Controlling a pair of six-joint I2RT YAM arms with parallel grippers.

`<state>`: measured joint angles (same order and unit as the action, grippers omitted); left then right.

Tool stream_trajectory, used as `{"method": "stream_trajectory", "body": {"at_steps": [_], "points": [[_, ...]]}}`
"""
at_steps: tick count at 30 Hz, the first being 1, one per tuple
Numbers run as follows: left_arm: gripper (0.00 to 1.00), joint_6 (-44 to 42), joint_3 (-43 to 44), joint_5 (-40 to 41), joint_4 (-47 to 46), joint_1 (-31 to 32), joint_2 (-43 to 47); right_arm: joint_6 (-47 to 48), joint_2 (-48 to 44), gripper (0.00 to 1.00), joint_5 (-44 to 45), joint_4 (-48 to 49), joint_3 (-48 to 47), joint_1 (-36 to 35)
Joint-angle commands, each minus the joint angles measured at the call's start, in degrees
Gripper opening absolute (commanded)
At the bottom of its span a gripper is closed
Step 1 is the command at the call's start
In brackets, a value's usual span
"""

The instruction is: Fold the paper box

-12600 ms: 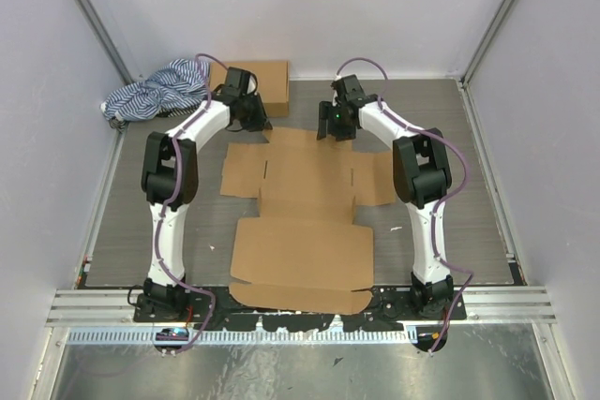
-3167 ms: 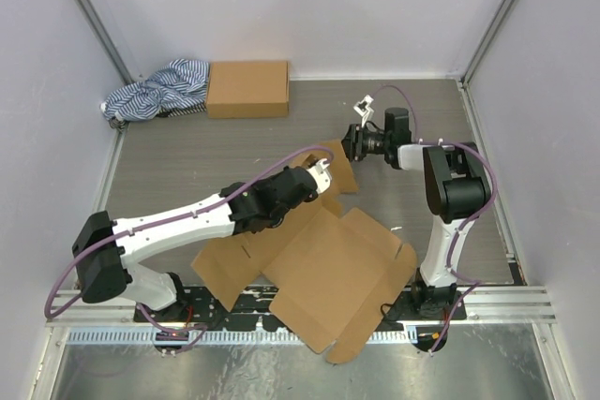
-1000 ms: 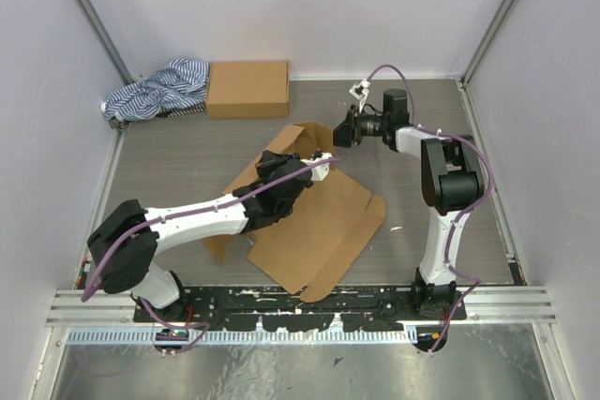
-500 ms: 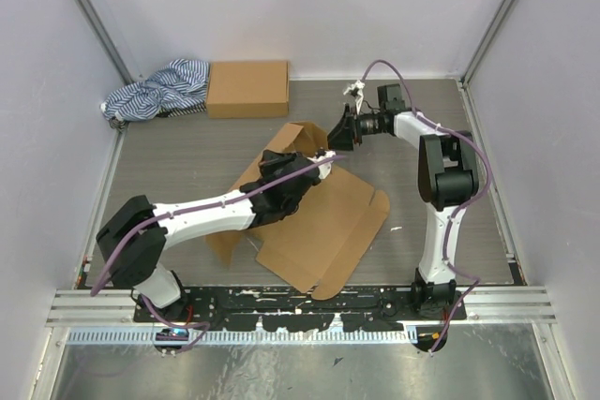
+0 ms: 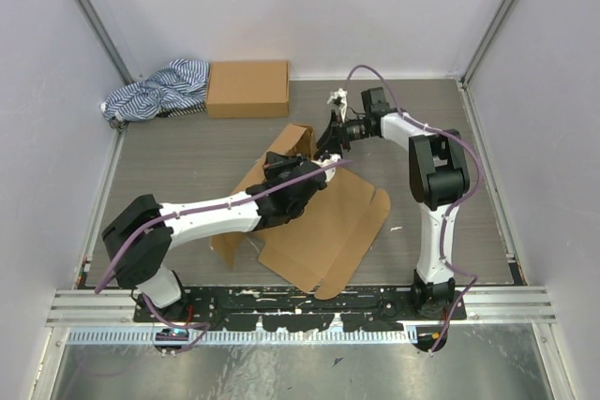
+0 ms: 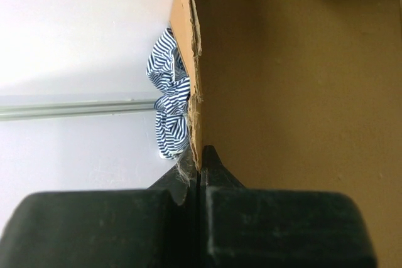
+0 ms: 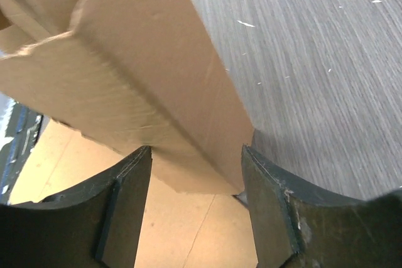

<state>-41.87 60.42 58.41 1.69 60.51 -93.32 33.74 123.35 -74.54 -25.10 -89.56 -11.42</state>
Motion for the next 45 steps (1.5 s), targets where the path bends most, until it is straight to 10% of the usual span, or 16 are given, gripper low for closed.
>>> {"method": "stream_trajectory", "body": {"at_steps": [1,21,27,32,45], "points": [[0.00,2.8,0.5,-5.2,4.8,1.3,-3.0,-11.6,-4.5,0.65,4.7,17.9,4.0,-0.9],[0.00,3.0,1.4,-5.2,5.5,2.1,-3.7,-23.3,-5.3,0.64,6.0,34.4,8.5,-5.5],[0.06,4.3,2.7,-2.7,6.1,2.2,-4.6,-26.1,-5.9,0.44,11.3,35.3,9.3,-6.0],[0.25,11.4,6.1,-0.7,13.0,2.6,-3.9,-27.8,-8.4,0.22,16.5,38.0,13.0,-5.9],[0.34,36.9,14.8,-13.0,28.2,6.2,7.4,-35.2,-11.4,0.20,22.7,44.2,19.4,-6.0]]}}
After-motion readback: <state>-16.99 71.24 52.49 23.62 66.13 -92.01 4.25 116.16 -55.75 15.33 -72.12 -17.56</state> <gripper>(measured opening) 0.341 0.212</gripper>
